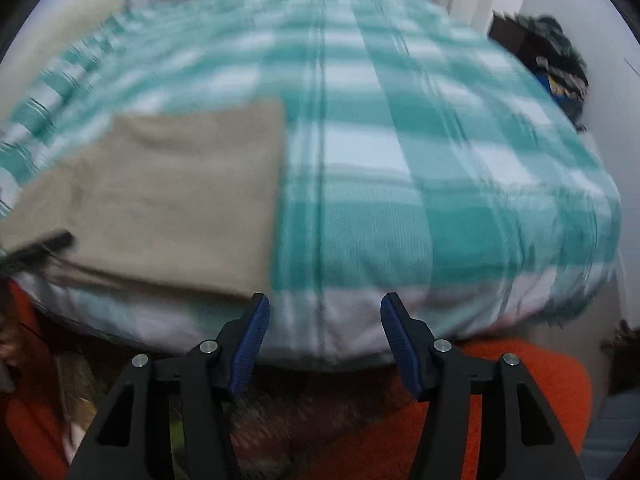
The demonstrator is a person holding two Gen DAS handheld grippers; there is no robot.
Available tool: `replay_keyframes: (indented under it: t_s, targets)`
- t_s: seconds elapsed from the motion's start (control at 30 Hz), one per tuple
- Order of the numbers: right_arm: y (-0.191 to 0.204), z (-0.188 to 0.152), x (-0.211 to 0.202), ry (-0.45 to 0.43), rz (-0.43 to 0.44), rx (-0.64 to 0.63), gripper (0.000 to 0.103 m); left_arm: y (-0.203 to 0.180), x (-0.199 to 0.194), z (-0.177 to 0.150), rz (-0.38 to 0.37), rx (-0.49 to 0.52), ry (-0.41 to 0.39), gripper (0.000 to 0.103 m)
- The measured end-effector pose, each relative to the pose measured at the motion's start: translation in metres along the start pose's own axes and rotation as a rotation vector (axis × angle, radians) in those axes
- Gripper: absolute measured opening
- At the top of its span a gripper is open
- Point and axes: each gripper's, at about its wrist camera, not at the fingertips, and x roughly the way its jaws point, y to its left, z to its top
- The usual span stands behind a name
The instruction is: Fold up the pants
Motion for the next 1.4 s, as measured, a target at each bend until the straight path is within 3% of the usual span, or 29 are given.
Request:
replay_keyframes:
  t_s: [0.17,0.27,0.33,0.4,0.43,0.6,0.73,0.87,1.07,1.13,1.17,1.3,1.4]
  targets:
    - [0.037,0.034,-0.029,-0.186,0.215,-0.044,0.058,-0.003,0.000,-0.001,0.015,0.020,-0.005,0.050]
    - [0.063,0.041,-0.013,-0.192,0.308,-0.082,0.058,-0.003,-0.001,-0.003,0.014,0.021,-0.010,0.050]
    - [0.071,0.035,0.015,-0.138,0.307,-0.084,0.058,-0.003,-0.001,-0.003,0.015,0.024,-0.011,0.050]
    - [0.066,0.021,0.057,0.011,0.277,-0.029,0.058,-0.005,0.000,-0.003,0.020,0.031,-0.009,0.050]
    - [0.061,0.012,0.068,0.037,0.295,-0.004,0.058,-0.006,0.001,-0.004,0.025,0.035,-0.009,0.051]
    - [0.060,0.013,0.065,0.011,0.319,-0.025,0.058,-0.010,0.003,-0.003,0.018,0.047,-0.009,0.060]
    - [0.061,0.011,0.068,-0.003,0.322,-0.038,0.063,-0.014,0.002,-0.005,0.038,0.074,-0.013,0.061]
    - [0.068,0.007,0.064,-0.011,0.299,-0.081,0.071,-0.011,-0.001,-0.004,0.026,0.047,-0.011,0.061]
    - [0.070,0.006,0.065,-0.015,0.293,-0.093,0.073,-0.006,-0.019,-0.005,0.012,-0.005,-0.006,0.062]
    - [0.069,0.006,0.065,-0.015,0.295,-0.087,0.074,-0.004,-0.028,-0.006,0.022,-0.019,-0.012,0.073]
    - [0.069,0.006,0.065,-0.016,0.294,-0.085,0.074,-0.003,-0.031,-0.007,0.028,-0.026,-0.014,0.073]
    - [0.071,0.007,0.065,-0.014,0.294,-0.083,0.076,0.021,-0.058,-0.005,0.014,-0.098,-0.025,0.073]
    - [0.071,0.007,0.065,-0.012,0.294,-0.080,0.077,0.068,-0.097,0.003,0.015,-0.240,-0.105,0.073]
